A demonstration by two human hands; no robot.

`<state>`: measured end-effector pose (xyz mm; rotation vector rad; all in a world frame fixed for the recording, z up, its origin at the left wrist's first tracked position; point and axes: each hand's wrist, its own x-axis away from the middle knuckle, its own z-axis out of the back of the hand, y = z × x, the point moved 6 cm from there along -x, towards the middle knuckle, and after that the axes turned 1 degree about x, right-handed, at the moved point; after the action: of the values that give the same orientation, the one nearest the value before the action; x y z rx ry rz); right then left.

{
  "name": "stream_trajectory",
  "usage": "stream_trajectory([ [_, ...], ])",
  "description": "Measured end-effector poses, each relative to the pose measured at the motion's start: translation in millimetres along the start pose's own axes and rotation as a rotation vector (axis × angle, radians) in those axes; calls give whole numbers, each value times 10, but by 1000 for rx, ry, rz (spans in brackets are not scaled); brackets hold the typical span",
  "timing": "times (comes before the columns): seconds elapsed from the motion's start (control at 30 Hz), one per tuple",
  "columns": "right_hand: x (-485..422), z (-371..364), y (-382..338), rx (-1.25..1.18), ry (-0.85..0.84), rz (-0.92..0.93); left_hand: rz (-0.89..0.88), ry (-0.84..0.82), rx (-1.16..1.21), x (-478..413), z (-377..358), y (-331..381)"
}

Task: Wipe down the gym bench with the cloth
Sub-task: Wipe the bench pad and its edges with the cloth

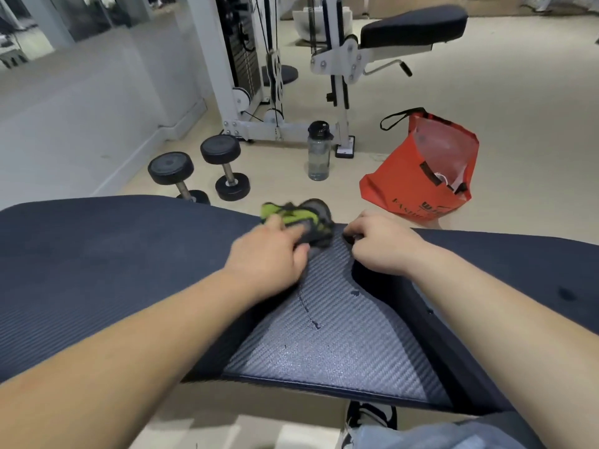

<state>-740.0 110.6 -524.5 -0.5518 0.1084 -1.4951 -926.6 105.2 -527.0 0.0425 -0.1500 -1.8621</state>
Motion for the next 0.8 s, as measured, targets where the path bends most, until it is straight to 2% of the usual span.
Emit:
stream_trajectory([
  [0.07, -20, -11, 51, -14, 13, 6, 181, 22, 23, -96, -6, -17],
  [0.1, -28, -13, 72, -18, 20, 11, 196, 39, 11, -52, -17, 87],
  [0.17, -45, -16, 89, -20, 29, 19, 86, 63, -19, 195, -36, 364],
  [0.27, -55, -25, 82, -10, 42, 21, -235, 45, -7, 756, -52, 624],
  [0.33, -54, -37, 74, 0, 42, 23, -304, 5, -17, 818, -33, 471],
  [0.4, -57, -46, 71, 12, 37, 29, -182, 24, -94, 631, -25, 162],
  [0.5, -60, -56, 86, 19, 25, 42, 214, 73, -35, 382, 9, -195],
  [0.57, -56, -59, 91, 29, 23, 47, 297, 118, -31, 476, -16, -57],
  [0.6, -54, -58, 83, 35, 23, 53, 254, 133, -55, 612, -35, 95],
  [0.7, -50, -53, 63, 39, 28, 57, -49, 115, -28, 1206, -72, 521],
  [0.77, -40, -57, 48, 52, 32, 55, -132, 39, -14, 1222, -65, 402],
  [0.8, -34, -59, 39, 54, 33, 55, -109, 41, -54, 1118, -49, 253],
])
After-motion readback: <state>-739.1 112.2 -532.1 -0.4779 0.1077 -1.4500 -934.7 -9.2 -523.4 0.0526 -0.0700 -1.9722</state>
